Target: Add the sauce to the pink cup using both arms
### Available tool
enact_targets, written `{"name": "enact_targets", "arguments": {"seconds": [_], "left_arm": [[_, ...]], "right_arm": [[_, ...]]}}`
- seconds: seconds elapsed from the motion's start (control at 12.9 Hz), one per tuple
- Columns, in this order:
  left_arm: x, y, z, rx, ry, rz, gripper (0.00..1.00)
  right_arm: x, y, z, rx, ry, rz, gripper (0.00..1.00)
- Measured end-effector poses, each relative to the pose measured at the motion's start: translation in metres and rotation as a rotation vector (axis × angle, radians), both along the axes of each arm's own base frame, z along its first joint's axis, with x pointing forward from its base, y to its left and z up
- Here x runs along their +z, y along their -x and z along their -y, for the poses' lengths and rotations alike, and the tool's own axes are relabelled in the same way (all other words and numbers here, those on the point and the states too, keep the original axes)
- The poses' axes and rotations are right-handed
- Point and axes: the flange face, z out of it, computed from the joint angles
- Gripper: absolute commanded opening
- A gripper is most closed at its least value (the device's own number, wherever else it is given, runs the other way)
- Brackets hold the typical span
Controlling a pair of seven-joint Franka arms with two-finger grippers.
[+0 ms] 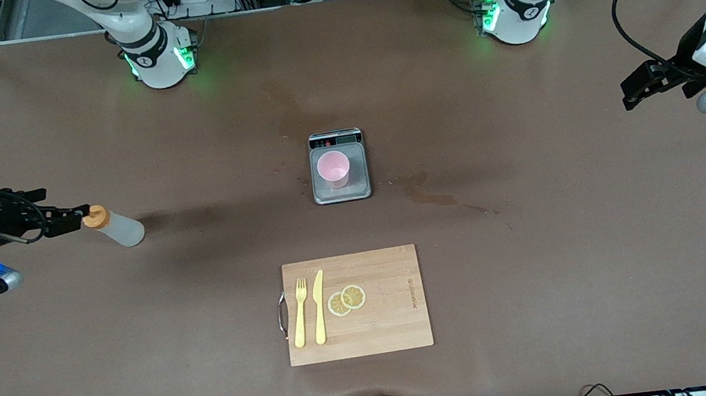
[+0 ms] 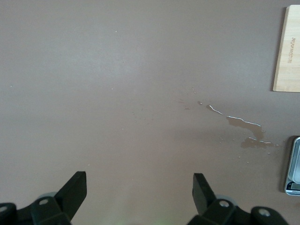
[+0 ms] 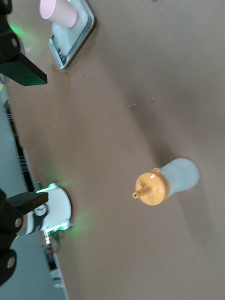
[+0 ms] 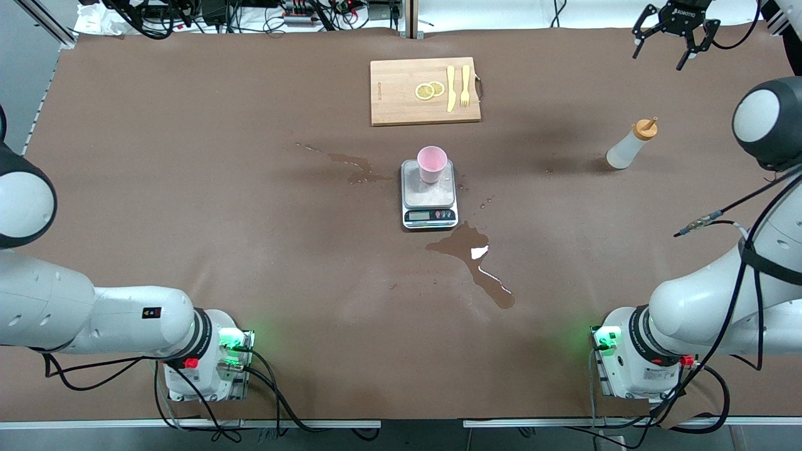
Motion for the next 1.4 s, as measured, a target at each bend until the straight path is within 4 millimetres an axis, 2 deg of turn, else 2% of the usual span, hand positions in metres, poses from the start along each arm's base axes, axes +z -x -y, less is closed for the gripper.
{"name": "enact_targets", "arguments": {"seconds": [0.16, 0.47, 0.7, 0.86, 1.17, 1.4], "left_arm": [[-0.001, 0.000, -0.002, 0.005, 0.010, -0.002, 1.00], [0.002, 0.003, -0.003, 0.010, 0.025, 0.005, 1.00], [0.004, 0.003, -0.011, -0.015, 0.026, 0.007, 1.00], [0.004, 0.003, -0.016, -0.024, 0.027, 0.008, 1.00], [0.005, 0.004, -0.006, -0.041, 0.027, 0.013, 1.00], [0.005, 0.004, -0.005, -0.045, 0.027, 0.014, 1.00]], "right_arm": [[0.011, 0.011, -0.006, 0.032, -0.008, 0.102, 1.00], [0.038, 0.055, -0.021, 0.146, 0.002, 0.308, 1.00], [0.088, 0.080, -0.057, 0.237, 0.065, 0.440, 1.00], [0.114, 0.090, -0.065, 0.255, 0.083, 0.501, 1.00], [0.152, 0.081, -0.050, 0.242, 0.136, 0.600, 1.00], [0.150, 0.065, -0.043, 0.243, 0.166, 0.623, 1.00]]}}
